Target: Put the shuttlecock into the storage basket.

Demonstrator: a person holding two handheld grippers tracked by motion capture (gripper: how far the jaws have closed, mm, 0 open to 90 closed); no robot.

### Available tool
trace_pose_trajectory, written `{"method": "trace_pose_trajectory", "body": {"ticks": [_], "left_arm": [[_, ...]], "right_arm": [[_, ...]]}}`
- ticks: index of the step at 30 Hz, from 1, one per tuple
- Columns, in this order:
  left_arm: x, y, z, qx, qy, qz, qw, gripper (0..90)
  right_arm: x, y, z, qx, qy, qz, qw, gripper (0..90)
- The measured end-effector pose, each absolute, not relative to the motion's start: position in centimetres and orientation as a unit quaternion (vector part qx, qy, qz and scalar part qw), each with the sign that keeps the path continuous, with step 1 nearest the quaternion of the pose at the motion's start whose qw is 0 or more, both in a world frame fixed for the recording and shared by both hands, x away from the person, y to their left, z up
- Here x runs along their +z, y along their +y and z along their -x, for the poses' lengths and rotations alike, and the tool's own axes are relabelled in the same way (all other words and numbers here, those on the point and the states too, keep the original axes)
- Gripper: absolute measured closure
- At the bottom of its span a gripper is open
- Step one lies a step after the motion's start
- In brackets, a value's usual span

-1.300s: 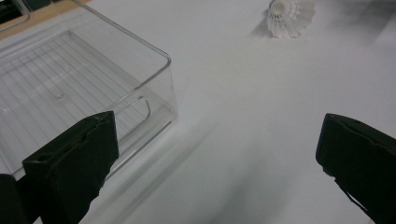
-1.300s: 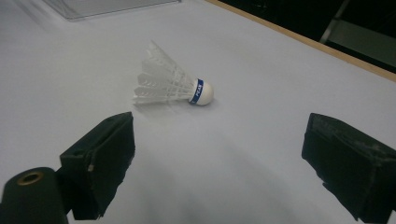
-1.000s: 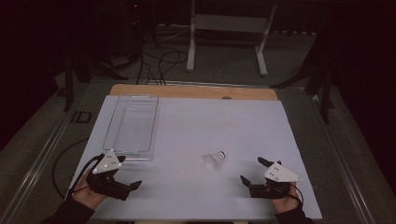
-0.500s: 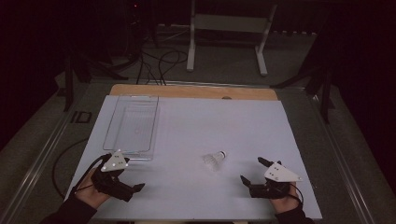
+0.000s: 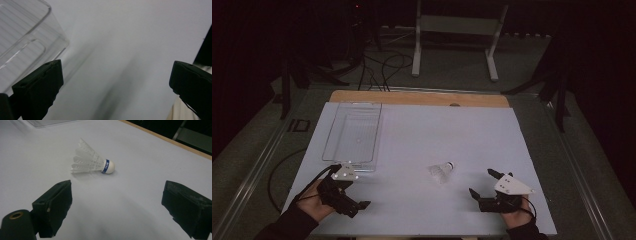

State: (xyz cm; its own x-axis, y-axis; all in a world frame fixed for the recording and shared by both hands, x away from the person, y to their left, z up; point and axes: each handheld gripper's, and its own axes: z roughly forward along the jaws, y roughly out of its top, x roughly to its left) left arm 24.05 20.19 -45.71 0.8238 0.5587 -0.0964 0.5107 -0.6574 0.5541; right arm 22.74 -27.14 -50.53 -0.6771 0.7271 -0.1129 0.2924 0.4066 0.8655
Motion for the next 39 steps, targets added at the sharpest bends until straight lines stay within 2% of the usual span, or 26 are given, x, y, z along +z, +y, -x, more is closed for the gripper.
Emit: {"method": "trace_pose_trajectory", "body": {"ticks": [19, 39], "left_arm": [[-45.1, 17.9, -25.0, 0.014, 0.283, -0.927, 0.245, 0.0], [-44.1, 15.9, -25.8, -0.008, 0.259, -0.940, 0.223, 0.0]], "right_arm": [[-50.6, -27.1, -22.8, 0.440, 0.805, -0.317, 0.242, 9.7], [-50.7, -27.1, -22.8, 0.441, 0.805, -0.317, 0.239, 9.7]]}}
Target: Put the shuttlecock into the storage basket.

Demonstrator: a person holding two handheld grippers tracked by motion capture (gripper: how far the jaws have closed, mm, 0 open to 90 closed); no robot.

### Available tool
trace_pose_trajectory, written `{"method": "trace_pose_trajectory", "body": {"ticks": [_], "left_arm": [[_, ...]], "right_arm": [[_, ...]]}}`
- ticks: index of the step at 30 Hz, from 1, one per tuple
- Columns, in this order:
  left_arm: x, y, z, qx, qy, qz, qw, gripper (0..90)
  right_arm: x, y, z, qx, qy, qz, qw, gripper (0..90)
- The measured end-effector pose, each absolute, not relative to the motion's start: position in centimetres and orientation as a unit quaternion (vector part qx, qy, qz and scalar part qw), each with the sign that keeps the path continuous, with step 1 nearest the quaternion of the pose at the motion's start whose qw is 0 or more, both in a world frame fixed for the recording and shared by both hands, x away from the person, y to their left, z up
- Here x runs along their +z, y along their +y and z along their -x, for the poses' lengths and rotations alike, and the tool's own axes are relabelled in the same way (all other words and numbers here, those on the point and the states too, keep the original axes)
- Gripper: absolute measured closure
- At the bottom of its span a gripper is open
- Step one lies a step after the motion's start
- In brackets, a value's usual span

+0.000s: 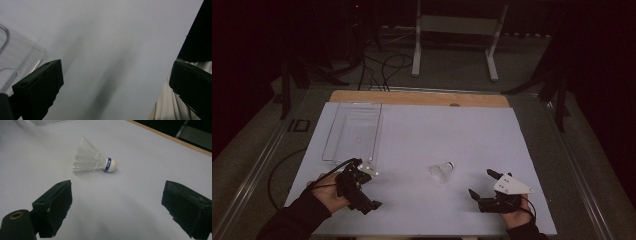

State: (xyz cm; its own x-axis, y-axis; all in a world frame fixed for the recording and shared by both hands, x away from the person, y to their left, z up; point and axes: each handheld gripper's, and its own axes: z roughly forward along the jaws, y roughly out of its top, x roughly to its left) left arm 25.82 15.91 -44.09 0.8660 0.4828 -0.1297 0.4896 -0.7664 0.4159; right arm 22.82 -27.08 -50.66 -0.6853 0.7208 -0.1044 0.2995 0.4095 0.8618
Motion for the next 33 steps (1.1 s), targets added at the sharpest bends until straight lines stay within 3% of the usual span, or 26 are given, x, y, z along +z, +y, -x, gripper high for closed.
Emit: {"method": "trace_pose_trajectory", "body": {"ticks": [33], "left_arm": [[-43.2, 9.9, -28.1, -0.043, 0.198, -0.958, 0.202, 0.0]], "right_arm": [[-50.7, -27.1, -22.8, 0.443, 0.805, -0.317, 0.233, 9.7]]}}
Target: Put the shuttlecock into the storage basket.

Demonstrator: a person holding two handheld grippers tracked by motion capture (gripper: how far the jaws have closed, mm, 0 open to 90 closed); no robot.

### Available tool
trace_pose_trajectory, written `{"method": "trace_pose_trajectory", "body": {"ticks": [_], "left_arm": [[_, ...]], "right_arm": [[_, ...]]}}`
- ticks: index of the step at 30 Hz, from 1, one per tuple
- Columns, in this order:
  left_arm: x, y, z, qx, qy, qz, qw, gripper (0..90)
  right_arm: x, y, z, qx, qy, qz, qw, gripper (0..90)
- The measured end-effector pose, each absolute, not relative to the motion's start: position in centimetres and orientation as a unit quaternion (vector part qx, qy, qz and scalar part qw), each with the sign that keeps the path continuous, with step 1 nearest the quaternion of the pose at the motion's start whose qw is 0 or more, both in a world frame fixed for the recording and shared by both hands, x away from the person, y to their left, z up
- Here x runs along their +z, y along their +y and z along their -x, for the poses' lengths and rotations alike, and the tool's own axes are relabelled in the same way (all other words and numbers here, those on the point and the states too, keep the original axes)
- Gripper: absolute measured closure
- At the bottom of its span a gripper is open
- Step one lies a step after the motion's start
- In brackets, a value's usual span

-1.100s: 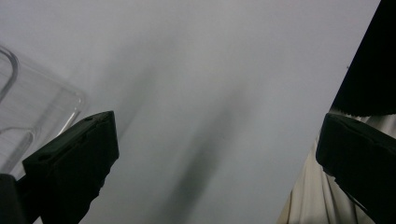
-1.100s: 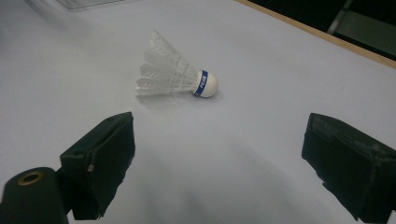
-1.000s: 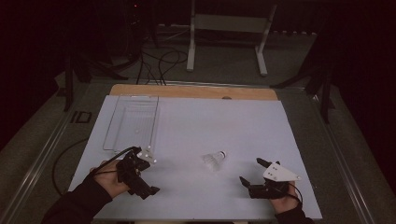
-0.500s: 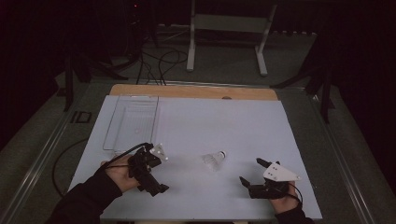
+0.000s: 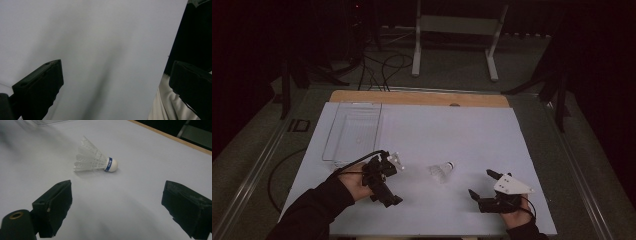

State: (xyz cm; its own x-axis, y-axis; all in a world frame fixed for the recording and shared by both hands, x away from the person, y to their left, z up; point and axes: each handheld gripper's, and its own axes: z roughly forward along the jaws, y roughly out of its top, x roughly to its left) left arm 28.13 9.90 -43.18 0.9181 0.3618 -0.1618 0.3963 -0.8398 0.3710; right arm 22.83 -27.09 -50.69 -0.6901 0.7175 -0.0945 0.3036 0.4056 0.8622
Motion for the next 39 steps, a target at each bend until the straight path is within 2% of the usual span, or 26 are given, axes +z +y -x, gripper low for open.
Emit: {"method": "trace_pose_trajectory", "body": {"ticks": [15, 25, 31, 39], "left_arm": [[-43.4, 7.0, -29.1, -0.060, 0.192, -0.957, 0.207, 0.1], [-43.5, 5.1, -30.6, -0.047, 0.218, -0.955, 0.198, 0.0], [-43.7, 3.7, -31.0, -0.023, 0.214, -0.963, 0.162, 0.0], [-43.6, 1.9, -31.3, -0.020, 0.188, -0.968, 0.162, 0.1]], "right_arm": [[-50.7, -27.1, -22.9, 0.443, 0.806, -0.316, 0.232, 9.7], [-50.8, -27.1, -22.9, 0.444, 0.805, -0.318, 0.230, 9.8], [-50.8, -27.1, -22.9, 0.444, 0.807, -0.318, 0.226, 9.8], [-50.8, -27.1, -22.9, 0.445, 0.807, -0.317, 0.225, 9.8]]}}
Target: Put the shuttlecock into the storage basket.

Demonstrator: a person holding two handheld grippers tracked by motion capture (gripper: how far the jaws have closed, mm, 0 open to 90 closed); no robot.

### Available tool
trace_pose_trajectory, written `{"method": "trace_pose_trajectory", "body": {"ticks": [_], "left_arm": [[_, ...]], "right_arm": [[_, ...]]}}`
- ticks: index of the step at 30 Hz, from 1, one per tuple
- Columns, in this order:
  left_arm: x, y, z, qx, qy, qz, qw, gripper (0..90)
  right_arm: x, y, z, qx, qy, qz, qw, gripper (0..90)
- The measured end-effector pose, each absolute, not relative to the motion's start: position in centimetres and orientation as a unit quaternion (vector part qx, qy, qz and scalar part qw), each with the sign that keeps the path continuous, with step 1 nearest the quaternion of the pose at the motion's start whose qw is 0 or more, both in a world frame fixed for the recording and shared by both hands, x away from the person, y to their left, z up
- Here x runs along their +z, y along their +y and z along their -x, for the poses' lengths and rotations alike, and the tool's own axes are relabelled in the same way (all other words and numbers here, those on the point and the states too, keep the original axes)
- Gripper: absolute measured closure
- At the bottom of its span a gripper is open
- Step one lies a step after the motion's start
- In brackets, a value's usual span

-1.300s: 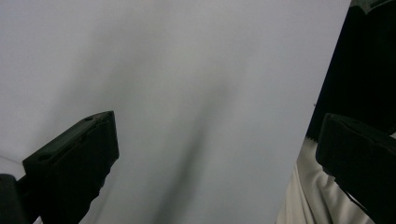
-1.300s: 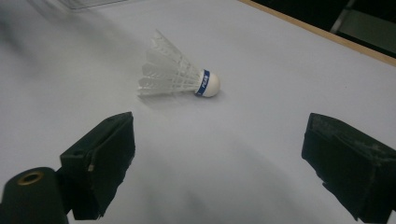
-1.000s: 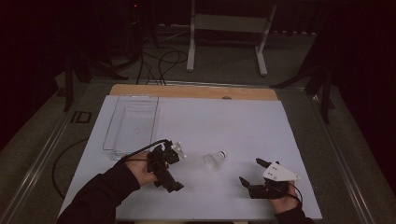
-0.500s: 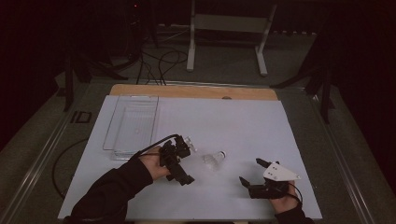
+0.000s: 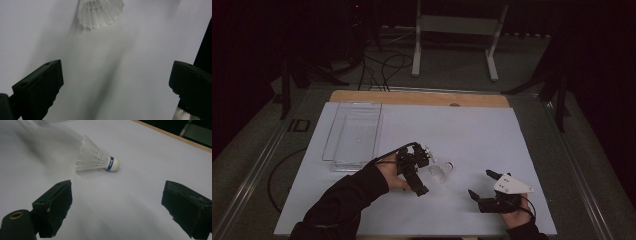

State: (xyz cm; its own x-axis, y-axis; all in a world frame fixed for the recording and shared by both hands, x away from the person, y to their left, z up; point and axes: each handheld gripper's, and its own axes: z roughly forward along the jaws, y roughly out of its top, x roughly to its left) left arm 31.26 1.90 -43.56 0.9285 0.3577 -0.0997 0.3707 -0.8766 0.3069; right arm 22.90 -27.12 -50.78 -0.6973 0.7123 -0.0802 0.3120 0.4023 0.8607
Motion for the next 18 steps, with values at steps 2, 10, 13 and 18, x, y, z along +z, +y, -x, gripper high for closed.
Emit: {"method": "trace_pose_trajectory", "body": {"ticks": [2, 10, 13, 18], "left_arm": [[-43.5, 1.5, -31.5, -0.029, 0.185, -0.969, 0.163, 0.1], [-43.8, 0.7, -32.9, -0.031, 0.186, -0.968, 0.167, 3.5], [-44.3, 0.3, -33.7, -0.033, 0.187, -0.967, 0.170, 5.0], [-45.0, -0.5, -34.3, -0.022, 0.187, -0.969, 0.163, 11.9]], "right_arm": [[-50.8, -27.1, -22.9, 0.445, 0.806, -0.317, 0.225, 9.8], [-50.8, -27.1, -22.9, 0.446, 0.806, -0.317, 0.225, 9.8], [-50.8, -27.1, -22.9, 0.446, 0.806, -0.317, 0.224, 9.7], [-50.8, -27.1, -22.9, 0.446, 0.806, -0.316, 0.225, 9.8]]}}
